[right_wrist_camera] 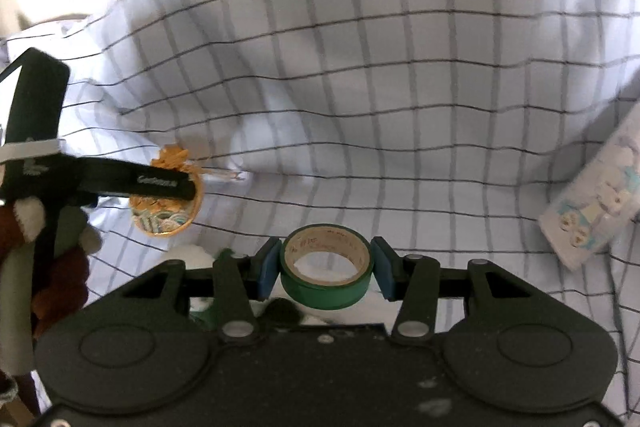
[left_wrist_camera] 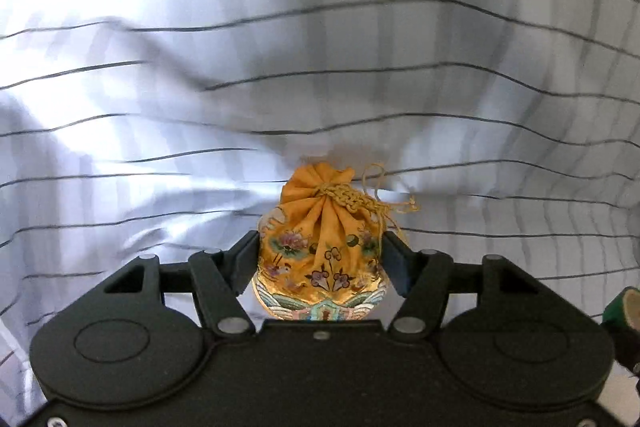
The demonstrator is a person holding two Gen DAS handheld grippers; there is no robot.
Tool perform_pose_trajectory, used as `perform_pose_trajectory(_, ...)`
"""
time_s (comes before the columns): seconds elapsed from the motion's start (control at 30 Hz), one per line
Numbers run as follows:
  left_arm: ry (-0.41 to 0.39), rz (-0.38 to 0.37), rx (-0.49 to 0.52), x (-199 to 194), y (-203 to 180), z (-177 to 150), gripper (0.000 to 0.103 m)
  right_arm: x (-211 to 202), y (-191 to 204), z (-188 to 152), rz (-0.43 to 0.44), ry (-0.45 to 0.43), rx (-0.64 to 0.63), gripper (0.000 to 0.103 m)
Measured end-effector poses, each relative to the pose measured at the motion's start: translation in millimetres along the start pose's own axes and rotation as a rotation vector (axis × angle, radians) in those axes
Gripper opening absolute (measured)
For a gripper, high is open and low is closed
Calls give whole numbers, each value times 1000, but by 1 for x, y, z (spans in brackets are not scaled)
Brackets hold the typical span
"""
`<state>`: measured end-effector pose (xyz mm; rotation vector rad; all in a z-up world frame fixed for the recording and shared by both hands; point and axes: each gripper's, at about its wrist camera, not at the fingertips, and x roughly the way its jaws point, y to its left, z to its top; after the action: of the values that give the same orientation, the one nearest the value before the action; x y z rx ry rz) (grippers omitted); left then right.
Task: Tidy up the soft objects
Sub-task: 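Carry the yellow pouch and green tape roll back toward the basket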
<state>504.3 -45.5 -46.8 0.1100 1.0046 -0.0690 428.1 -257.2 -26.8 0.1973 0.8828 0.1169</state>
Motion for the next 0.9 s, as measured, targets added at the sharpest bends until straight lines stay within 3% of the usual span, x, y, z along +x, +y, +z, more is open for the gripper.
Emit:
perform_pose_trajectory(0.17, -34, 102, -66, -18, 41, -19, 60, 2, 34, 2, 47, -20, -58, 48)
perform_pose_trajectory(0.5, -78, 178, -182, -56, 90, -81, 60, 3, 106, -7, 188, -39, -195, 48)
perform_pose_trajectory(0.7, -72, 172, -241, -88, 96, -119, 60, -11, 140, -28, 280, -45, -261, 48)
perform_pose_trajectory(0.9, -72, 158, -270, -122, 96, -159, 60, -42, 146, -55, 348, -34, -273, 48)
